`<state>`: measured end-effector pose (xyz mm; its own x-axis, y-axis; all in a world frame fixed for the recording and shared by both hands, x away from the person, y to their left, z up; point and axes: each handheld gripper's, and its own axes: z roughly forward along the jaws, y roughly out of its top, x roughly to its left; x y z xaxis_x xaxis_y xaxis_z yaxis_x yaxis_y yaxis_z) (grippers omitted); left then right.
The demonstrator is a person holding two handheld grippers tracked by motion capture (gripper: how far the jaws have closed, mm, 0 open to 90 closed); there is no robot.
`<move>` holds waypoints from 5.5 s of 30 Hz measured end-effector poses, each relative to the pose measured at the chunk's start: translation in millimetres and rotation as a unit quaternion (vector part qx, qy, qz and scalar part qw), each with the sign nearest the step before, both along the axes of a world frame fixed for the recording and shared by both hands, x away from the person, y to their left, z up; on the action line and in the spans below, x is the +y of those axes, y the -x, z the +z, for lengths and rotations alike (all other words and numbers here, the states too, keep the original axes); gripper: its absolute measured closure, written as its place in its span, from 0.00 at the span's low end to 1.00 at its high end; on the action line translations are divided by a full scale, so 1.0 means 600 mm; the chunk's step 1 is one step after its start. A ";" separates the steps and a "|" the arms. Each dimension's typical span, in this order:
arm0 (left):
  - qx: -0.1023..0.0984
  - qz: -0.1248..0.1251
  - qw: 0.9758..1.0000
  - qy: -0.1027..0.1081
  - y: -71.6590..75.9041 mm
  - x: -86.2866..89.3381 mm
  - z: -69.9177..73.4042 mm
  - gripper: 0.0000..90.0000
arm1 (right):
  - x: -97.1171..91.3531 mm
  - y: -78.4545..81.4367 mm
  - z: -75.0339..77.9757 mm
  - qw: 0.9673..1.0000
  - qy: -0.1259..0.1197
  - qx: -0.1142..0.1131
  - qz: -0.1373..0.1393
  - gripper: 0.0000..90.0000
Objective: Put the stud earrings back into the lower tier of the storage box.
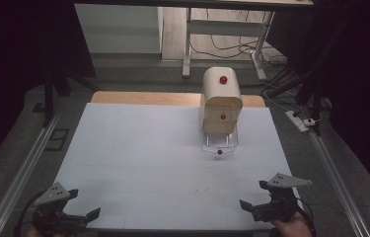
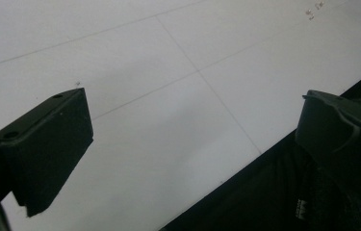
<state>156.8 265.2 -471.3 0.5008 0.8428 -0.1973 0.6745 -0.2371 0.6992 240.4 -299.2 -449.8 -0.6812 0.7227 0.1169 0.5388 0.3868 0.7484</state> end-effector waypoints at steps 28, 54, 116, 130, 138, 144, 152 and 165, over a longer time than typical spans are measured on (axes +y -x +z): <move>-0.006 -0.017 1.000 0.005 0.013 0.003 0.001 0.00 | 0.011 -0.004 -0.004 0.999 0.029 0.015 0.003 0.00; -0.002 -0.016 1.000 0.007 0.012 0.004 0.002 0.00 | 0.054 -0.006 -0.009 0.997 0.029 0.005 0.065 0.00; 0.001 -0.021 1.000 0.013 0.010 0.006 0.001 0.00 | 0.180 -0.116 -0.089 0.976 0.152 0.036 0.151 0.52; 0.001 -0.022 1.000 0.013 0.010 0.006 0.001 0.00 | 0.200 -0.122 -0.097 0.966 0.182 0.045 0.176 0.96; 0.001 -0.022 1.000 0.012 0.010 0.005 0.001 0.00 | 0.202 -0.124 -0.089 0.969 0.174 0.058 0.169 0.97; 0.002 -0.022 1.000 0.011 0.010 0.005 0.001 0.00 | 0.198 -0.129 -0.074 0.974 0.147 0.045 0.167 0.97; 0.002 -0.023 1.000 0.013 0.010 0.006 0.001 0.00 | 0.183 -0.148 -0.050 0.985 0.092 0.045 0.137 0.97; 0.005 -0.020 1.000 0.017 0.009 0.007 0.001 0.00 | 0.161 -0.187 -0.011 0.994 0.042 0.002 0.101 0.97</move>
